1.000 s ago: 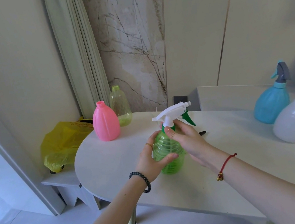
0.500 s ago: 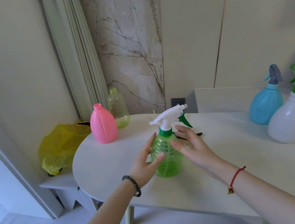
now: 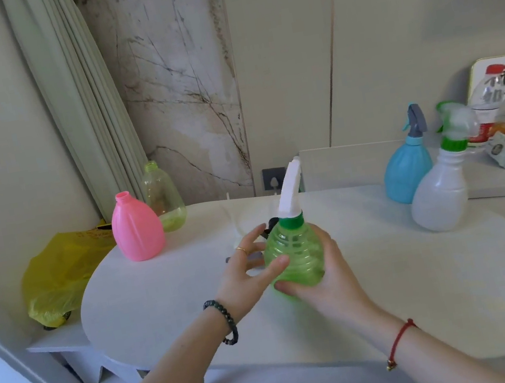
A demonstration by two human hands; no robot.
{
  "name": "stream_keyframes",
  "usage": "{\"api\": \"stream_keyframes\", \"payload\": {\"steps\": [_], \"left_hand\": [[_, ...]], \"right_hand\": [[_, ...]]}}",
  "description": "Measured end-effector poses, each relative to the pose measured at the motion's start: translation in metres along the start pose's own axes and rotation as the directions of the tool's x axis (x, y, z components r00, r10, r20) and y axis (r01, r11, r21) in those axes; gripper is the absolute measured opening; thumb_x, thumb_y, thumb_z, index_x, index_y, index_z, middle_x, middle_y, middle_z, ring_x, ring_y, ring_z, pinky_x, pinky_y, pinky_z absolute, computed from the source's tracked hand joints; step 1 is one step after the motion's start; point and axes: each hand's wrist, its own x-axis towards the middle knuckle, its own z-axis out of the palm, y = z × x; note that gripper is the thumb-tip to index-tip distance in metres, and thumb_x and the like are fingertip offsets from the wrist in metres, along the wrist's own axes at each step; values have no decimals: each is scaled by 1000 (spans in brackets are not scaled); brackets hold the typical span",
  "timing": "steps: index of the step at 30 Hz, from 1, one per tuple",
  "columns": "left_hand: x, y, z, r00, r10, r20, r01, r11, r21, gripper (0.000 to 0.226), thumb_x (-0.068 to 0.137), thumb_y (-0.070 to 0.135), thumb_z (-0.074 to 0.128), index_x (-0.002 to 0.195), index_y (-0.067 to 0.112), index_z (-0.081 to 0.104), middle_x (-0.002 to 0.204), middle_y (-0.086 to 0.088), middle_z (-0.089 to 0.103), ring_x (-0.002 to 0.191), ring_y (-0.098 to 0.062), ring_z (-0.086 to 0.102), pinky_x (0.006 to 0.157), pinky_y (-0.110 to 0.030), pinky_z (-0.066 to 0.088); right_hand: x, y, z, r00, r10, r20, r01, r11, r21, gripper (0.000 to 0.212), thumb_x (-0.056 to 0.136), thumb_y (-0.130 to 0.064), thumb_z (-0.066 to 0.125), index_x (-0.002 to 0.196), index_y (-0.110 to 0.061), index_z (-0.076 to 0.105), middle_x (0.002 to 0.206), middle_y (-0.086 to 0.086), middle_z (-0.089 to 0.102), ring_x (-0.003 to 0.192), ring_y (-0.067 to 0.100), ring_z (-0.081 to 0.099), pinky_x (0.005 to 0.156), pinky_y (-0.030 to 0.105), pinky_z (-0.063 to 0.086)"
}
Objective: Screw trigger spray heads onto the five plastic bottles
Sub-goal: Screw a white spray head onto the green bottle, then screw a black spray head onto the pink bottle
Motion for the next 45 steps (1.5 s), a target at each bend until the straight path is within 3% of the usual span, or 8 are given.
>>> {"api": "stream_keyframes", "payload": {"steps": [8,23,27,32,35,38,41,45], "left_hand": [[38,24,131,976,89,196,-66,991,-120,49,71,32,72,108,44,42,121,14,51,111,-1,50,78,-7,45],[50,10,250,929,-2,370,33,996,-78,59,84,22,60,135,28,31,142,-6,40,126,-15,41,105,-32,38],[49,8,233,932,-38,361,57,997,-42,60,84,31,58,135,37,27,147,-1,29,129,-16,38,100,-26,37],[52,10,137,990,32,137,-21,997,-78,47,86,26,56,124,43,33,141,-2,37,122,-14,46,92,-20,38],[57,15,51,993,88,-81,-88,996,4,43,87,19,54,123,34,36,138,-5,42,122,-20,47,92,-22,40],[59,21,-39,933,185,-310,-156,981,117,41,85,20,56,122,29,41,129,-2,48,112,-15,53,82,-10,44],[54,15,-114,845,203,-495,-127,975,184,42,81,26,63,118,34,44,127,1,50,113,-16,52,98,-28,43],[51,-10,-184,788,104,-606,37,976,215,69,76,31,68,133,29,30,140,2,39,127,-16,39,101,-30,32]], "right_hand": [[-11,18,-127,967,102,-233,-136,982,-132,80,50,-25,84,113,-33,37,102,-22,54,87,-20,54,65,2,43],[-50,69,-242,931,212,-299,-261,956,-136,69,69,-9,76,119,-38,38,116,-21,50,110,3,50,77,15,41],[-53,65,-238,919,203,-337,-285,935,-213,84,67,-15,77,135,-27,30,139,-4,39,127,15,39,99,29,38],[-51,22,-215,867,-230,-442,43,918,-395,84,65,-63,64,133,-23,34,132,-14,39,125,9,40,104,14,32],[-25,-5,-166,910,-316,-267,197,898,-393,65,70,-54,63,127,-34,40,128,-23,41,122,10,44,102,20,37],[10,-20,-97,948,-304,-89,264,914,-309,64,70,-31,70,121,-51,36,126,-30,43,121,5,46,100,18,38],[50,-23,-24,986,-137,98,150,979,-140,72,71,-23,75,119,-56,33,126,-35,40,121,-4,43,100,13,35],[102,-8,75,951,48,306,-29,997,-66,82,71,-30,75,134,-45,24,142,-11,34,129,9,35,102,27,32]]}}
